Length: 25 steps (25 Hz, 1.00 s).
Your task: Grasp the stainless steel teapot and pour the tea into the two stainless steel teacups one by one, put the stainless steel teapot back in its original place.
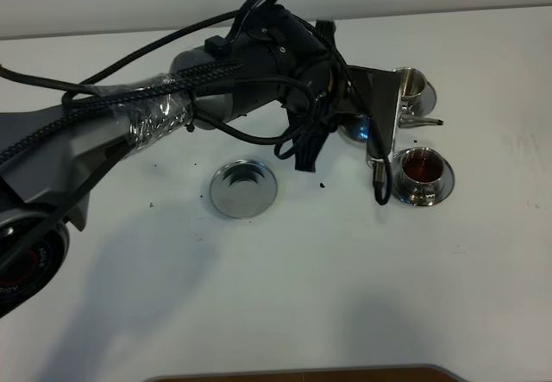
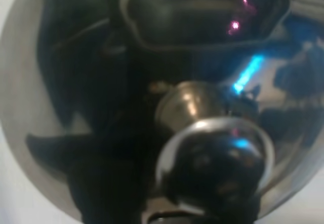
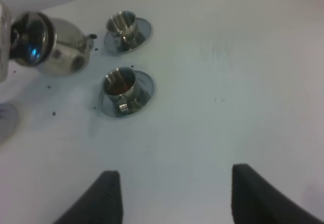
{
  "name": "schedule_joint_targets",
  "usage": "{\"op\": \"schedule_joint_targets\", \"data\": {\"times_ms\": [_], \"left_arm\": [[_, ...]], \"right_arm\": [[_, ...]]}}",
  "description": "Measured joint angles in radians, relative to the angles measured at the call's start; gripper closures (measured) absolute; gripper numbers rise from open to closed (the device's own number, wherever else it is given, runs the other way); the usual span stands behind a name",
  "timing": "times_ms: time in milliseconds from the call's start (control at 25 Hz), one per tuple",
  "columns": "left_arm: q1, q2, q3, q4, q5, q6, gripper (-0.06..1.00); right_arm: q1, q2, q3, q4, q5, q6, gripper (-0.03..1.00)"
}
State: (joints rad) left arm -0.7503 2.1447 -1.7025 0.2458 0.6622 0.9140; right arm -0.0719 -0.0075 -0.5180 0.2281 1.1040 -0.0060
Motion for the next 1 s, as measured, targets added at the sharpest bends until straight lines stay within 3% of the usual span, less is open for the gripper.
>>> {"op": "schedule_joint_targets", "data": {"times_ms": [160,320,520,1000], "left_arm": [[0.0,0.0,0.0,-0.133,0.133,-0.009,0.7],[0.0,0.0,0.0,-0.191,0.228,-0.048,0.7],[0.005,0.006,0.0,-0.212,0.334,-0.093,0.7],[0.013,0.018,-0.022,-0.233,0.434,-0.153,0.7]], "right_arm": [[0.0,0.0,0.0,0.0,0.0,0.0,0.49],[0.0,0.0,0.0,0.0,0.0,0.0,0.49],[0.0,0.0,0.0,0.0,0.0,0.0,0.49],[0.0,0.0,0.0,0.0,0.0,0.0,0.49]]}}
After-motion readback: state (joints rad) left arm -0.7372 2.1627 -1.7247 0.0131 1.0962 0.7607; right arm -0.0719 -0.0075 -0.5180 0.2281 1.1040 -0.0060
